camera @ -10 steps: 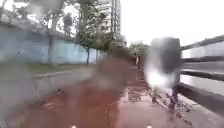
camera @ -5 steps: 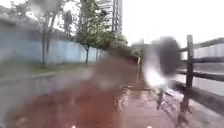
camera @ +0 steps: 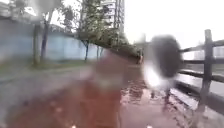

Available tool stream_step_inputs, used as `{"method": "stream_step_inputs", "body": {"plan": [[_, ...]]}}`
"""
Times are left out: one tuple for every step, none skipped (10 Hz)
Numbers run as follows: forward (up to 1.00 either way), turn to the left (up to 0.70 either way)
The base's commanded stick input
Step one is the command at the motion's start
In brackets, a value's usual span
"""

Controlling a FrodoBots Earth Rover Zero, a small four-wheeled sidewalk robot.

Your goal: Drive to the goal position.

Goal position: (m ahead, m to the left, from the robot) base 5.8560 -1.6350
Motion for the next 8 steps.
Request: {"method": "stream_step_inputs", "body": {"plan": [[1.00, 0.00], [1.00, 0.00], [1.00, 0.00], [1.00, 0.00], [1.00, 0.00], [1.00, -0.08], [1.00, -0.26], [1.00, -0.40]]}}
